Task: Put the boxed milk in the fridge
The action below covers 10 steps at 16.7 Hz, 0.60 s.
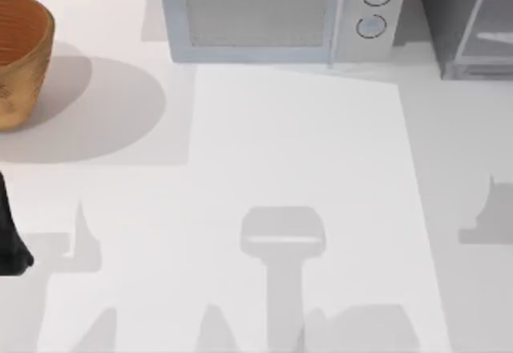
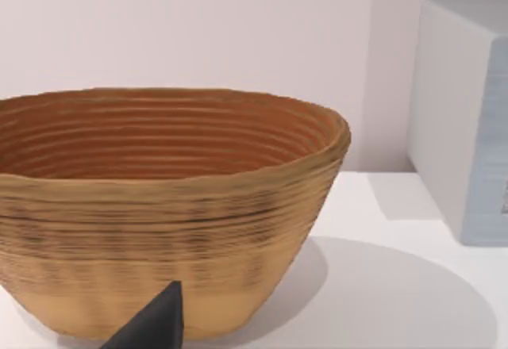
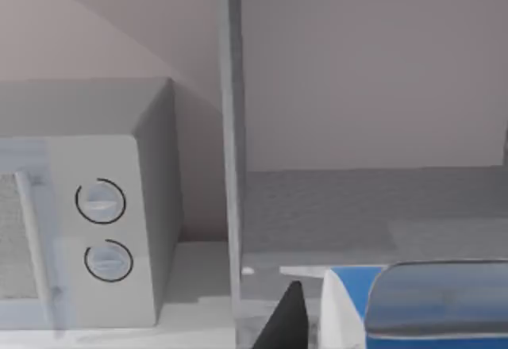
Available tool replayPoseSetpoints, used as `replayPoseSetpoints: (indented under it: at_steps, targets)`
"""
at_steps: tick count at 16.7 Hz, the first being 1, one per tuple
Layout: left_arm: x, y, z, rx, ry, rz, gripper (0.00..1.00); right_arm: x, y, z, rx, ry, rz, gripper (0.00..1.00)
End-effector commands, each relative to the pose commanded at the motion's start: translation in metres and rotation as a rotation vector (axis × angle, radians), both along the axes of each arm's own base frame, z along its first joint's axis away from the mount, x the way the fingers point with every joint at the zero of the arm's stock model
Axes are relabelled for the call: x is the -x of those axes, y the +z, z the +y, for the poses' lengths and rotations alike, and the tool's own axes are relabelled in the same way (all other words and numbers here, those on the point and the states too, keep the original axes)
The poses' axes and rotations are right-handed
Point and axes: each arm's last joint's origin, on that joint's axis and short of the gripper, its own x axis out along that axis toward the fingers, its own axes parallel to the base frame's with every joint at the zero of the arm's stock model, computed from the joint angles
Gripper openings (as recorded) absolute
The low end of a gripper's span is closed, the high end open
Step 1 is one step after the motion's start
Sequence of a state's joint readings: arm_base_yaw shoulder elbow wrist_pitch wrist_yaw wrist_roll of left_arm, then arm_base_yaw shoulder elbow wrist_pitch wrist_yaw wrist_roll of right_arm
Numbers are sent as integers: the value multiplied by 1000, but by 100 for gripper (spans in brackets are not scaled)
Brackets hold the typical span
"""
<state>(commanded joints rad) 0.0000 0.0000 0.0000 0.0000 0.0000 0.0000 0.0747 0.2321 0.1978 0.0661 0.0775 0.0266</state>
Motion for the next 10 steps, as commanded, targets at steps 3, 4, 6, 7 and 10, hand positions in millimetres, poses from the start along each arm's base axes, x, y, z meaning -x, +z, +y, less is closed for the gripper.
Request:
replayPoseSetpoints:
  at_steps: [3,4,6,7,10]
  targets:
    - [0,0,0,0,0,0,100,8,-37,-5,17,1,15,0]
    - [0,0,0,0,0,0,100,8,-45,-5,21,2,22,0]
    - [0,0,0,0,0,0,100,9,-55,-6,25,2,32,0]
    - [0,0,0,0,0,0,100,9,-55,-6,25,2,32,0]
    - [0,0,0,0,0,0,100,9,-55,-6,25,2,32,0]
